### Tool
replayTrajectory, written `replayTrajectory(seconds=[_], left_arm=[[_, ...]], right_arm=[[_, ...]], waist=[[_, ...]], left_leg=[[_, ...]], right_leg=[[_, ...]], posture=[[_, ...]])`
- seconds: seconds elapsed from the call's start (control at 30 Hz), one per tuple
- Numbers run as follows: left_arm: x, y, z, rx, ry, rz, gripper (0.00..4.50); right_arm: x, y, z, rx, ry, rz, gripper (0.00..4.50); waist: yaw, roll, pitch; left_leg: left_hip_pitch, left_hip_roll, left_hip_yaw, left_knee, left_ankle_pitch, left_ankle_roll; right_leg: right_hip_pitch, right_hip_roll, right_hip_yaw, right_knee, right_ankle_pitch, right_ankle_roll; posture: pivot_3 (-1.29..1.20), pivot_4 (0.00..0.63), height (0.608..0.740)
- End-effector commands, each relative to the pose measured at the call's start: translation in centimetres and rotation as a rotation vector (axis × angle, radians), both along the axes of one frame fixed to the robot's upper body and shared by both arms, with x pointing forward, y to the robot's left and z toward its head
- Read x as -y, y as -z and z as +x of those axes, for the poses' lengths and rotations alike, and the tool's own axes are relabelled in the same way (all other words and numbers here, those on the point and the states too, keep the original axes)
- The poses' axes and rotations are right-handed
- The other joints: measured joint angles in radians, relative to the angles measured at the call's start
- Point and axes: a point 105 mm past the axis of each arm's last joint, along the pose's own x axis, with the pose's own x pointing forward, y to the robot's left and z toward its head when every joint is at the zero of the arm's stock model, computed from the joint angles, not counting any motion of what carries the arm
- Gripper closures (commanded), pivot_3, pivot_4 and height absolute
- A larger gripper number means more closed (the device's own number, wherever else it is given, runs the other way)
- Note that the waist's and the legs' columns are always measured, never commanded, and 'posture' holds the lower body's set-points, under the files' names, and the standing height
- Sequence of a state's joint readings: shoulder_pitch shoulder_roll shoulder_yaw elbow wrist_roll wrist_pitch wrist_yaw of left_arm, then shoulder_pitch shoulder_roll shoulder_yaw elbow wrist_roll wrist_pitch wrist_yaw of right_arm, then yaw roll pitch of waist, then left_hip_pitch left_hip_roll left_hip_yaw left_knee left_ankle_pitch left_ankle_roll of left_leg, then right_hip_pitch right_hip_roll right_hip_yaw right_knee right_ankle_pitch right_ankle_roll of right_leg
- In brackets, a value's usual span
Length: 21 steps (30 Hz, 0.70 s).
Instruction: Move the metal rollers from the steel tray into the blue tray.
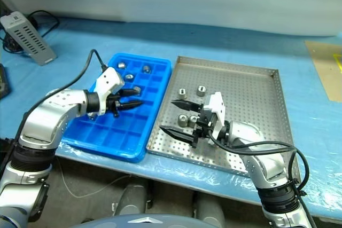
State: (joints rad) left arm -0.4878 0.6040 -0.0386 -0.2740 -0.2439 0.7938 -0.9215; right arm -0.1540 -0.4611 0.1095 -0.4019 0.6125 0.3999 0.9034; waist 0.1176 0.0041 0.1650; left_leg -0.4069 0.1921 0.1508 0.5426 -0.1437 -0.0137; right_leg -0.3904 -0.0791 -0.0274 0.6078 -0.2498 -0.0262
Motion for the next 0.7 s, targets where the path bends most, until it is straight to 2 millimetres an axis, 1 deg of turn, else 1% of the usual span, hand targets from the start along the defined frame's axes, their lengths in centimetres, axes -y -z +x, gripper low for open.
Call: replayTrajectory(seconds=[0.03, 0.1, 0.2, 0.23, 0.27, 0.4, 0.53, 0.63, 0.7], left_arm=[[2.0, -2.3, 0.1, 0.06, 0.068, -0.061, 2.26], [3.6, -1.9, 0.1, 0.042, 0.134, -0.06, 2.26], [6.7, -0.6, -0.2, -0.011, 0.28, -0.021, 2.26], [7.5, -0.2, -0.4, -0.028, 0.322, -0.011, 2.26], [8.2, 0.6, -0.6, -0.053, 0.371, 0.02, 2.26], [9.2, 3.5, -0.4, -0.094, 0.467, 0.152, 2.26], [10.8, 4.6, 0.5, -0.123, 0.514, 0.165, 2.26], [11.5, 5.6, 1.1, -0.124, 0.527, 0.193, 2.26], [12.1, 5.8, 1.2, -0.131, 0.544, 0.187, 2.26]], right_arm=[[-0.3, -0.9, -0.2, 0.03, -0.023, 0.028, 0.0], [-0.3, -1.0, -0.1, 0.029, -0.016, 0.033, 0.0], [-0.4, -0.9, -0.2, 0.025, -0.003, 0.033, 0.0], [-0.4, -0.9, -0.3, 0.023, -0.001, 0.034, 0.0], [-0.4, -0.8, -0.4, 0.021, 0.009, 0.038, 0.0], [-0.2, -0.7, -0.8, 0.019, 0.055, 0.046, 0.0], [0.2, -0.6, -1.3, 0.01, 0.118, 0.046, 0.0], [0.6, -0.4, -1.7, 0.005, 0.153, 0.042, 0.0], [0.7, -0.4, -1.9, 0.003, 0.173, 0.038, 0.0]], waist=[[0.008, 0.0, 0.0], [0.011, 0.0, 0.0], [0.01, 0.0, 0.0], [0.01, 0.0, 0.0], [0.009, 0.0, 0.0], [0.003, 0.0, 0.0], [-0.009, 0.0, 0.0], [-0.019, 0.0, 0.0], [-0.025, 0.0, 0.0]], left_leg=[[0.0, 0.0, 0.0, 0.0, 0.0, 0.0], [0.0, 0.0, 0.0, 0.0, 0.0, -0.001], [0.0, -0.001, 0.001, 0.0, 0.002, -0.003], [0.0, -0.001, 0.001, 0.0, 0.002, -0.003], [0.0, -0.001, 0.001, 0.0, 0.002, -0.003], [0.0, -0.001, 0.001, 0.0, 0.003, -0.004], [0.0, -0.001, 0.001, 0.0, 0.003, -0.005], [0.001, -0.001, 0.001, 0.0, 0.003, -0.005], [0.001, -0.001, 0.001, 0.001, 0.003, -0.005]], right_leg=[[0.0, 0.0, 0.0, 0.0, 0.0, 0.0], [0.0, 0.0, 0.0, 0.0, 0.0, 0.0], [0.0, 0.0, 0.0, 0.0, 0.0, 0.0], [0.0, 0.0, 0.001, 0.0, 0.0, 0.0], [0.0, 0.0, 0.001, 0.0, 0.0, 0.0], [-0.001, 0.002, 0.001, 0.0, 0.0, 0.0], [-0.001, 0.003, 0.001, 0.0, 0.0, 0.001], [0.001, 0.002, 0.002, 0.0, 0.001, 0.002], [0.001, 0.002, 0.003, 0.0, 0.001, 0.002]], posture=[[0.12, 0.15, 0.74], [0.11, 0.15, 0.74], [0.07, 0.15, 0.74], [0.06, 0.15, 0.74], [0.04, 0.15, 0.74], [-0.02, 0.15, 0.74], [-0.09, 0.15, 0.74], [-0.13, 0.15, 0.74], [-0.15, 0.15, 0.74]])
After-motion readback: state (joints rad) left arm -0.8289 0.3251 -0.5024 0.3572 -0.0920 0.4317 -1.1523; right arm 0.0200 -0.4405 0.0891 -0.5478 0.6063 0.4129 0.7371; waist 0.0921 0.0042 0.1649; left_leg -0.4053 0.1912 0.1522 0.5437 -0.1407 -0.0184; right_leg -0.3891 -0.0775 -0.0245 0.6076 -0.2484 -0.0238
